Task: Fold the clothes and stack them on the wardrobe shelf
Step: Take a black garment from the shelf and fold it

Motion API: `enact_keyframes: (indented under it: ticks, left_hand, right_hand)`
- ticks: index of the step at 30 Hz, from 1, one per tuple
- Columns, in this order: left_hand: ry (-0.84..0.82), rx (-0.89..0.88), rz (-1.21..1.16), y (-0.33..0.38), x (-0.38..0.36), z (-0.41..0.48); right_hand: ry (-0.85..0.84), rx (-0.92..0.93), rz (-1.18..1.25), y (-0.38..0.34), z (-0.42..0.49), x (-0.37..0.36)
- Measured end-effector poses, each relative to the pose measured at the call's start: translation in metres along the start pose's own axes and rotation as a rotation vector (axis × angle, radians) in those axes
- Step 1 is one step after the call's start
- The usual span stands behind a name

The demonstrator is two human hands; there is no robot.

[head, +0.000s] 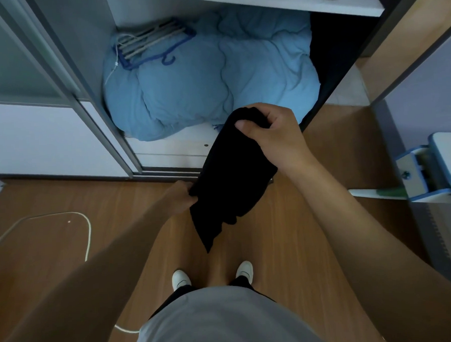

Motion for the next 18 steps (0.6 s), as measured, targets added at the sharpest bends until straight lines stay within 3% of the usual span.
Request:
enact_keyframes:
  ticks: [4, 8, 10, 14, 18]
  left_hand:
    - [0.142, -0.017, -0.022, 0.000, 0.013, 0.000]
    - [0.509, 0.094, -0.609, 0.005, 0.041, -0.007]
    - [0.603, 0.099, -0.769, 0.009, 0.057, -0.008]
    - [0.722, 0.081, -0.831, 0.028, 0.085, -0.010]
    - [0.853, 0.047, -0.894, 0.047, 0.101, -0.013]
  right_hand:
    - [0.008, -0.085, 0.142, 0.011, 0.000, 0.009]
    - [-0.032, -0.157, 0.372, 0.025, 0.002, 0.024]
    - [-0.071, -0.183, 0.424, 0.035, 0.006, 0.035]
    - [-0.215, -0.289, 0.225, 0.055, 0.019, 0.034]
    - [-0.391, -0.352, -0.165, 0.075, 0.022, 0.012]
Point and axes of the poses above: each hand's wrist, its own z-axis towards the middle knuckle, its own x-axis out of the back of the hand, y = z × x, the point moved 3 cm from there along z, towards the middle knuckle, and after that the axes turned 8 degrees about -z, right-handed, at the moved point
